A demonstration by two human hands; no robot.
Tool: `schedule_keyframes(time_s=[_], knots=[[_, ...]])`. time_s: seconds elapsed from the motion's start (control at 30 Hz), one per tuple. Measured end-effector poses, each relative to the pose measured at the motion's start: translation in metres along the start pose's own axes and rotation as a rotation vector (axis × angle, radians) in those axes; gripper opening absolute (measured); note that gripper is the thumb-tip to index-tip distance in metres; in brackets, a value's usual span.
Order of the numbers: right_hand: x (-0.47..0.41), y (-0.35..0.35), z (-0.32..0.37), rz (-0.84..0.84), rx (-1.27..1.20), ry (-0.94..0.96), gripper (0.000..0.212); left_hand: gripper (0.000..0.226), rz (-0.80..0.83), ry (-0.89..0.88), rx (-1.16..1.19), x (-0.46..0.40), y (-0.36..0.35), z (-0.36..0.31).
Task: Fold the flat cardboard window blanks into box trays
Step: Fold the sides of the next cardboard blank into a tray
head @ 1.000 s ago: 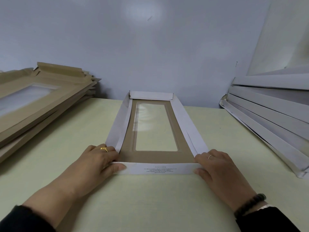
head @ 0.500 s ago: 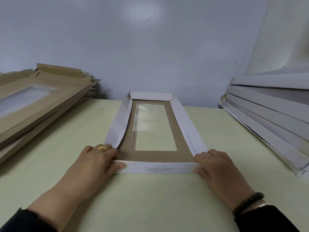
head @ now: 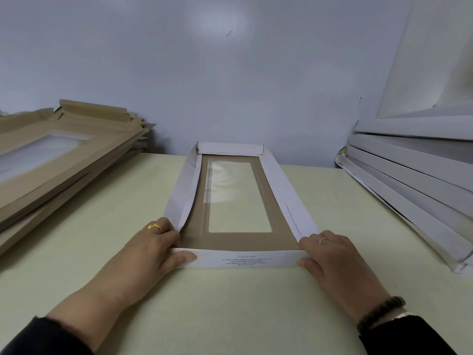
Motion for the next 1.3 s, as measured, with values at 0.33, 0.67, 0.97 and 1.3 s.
schedule_keyframes(time_s=[0.33, 0.67, 0.97, 1.3], knots=[[0.001, 0.002, -0.005, -0.020, 0.032, -0.034, 0.033, 0.071, -0.246, 0.027, -0.103, 0.004, 0.026, -0.007], [-0.008, 0.013, 0.014, -0.009, 0.100, -0.107, 0.036, 0.031, -0.110, -0.075, 0.116, 0.005, 0.009, -0.021], [-0.022, -0.032, 0.097, 0.140, -0.466, -0.125, 0.055, 0.047, -0.118, -0.098, 0.500, 0.006, 0.004, -0.062], [-0.030, -0.022, 0.097, 0.012, -0.282, -0.143, 0.022, 0.052, -0.061, 0.015, 0.285, 0.005, -0.009, -0.041]])
Point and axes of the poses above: each hand's wrist, its own x-axis away from the middle knuckle, its own y-axis out of the back of the hand, z = x × y, the point moved 8 cm from there along -x, towards the middle knuckle, and after that the axes turned 14 degrees about -x, right-handed, at the moved point
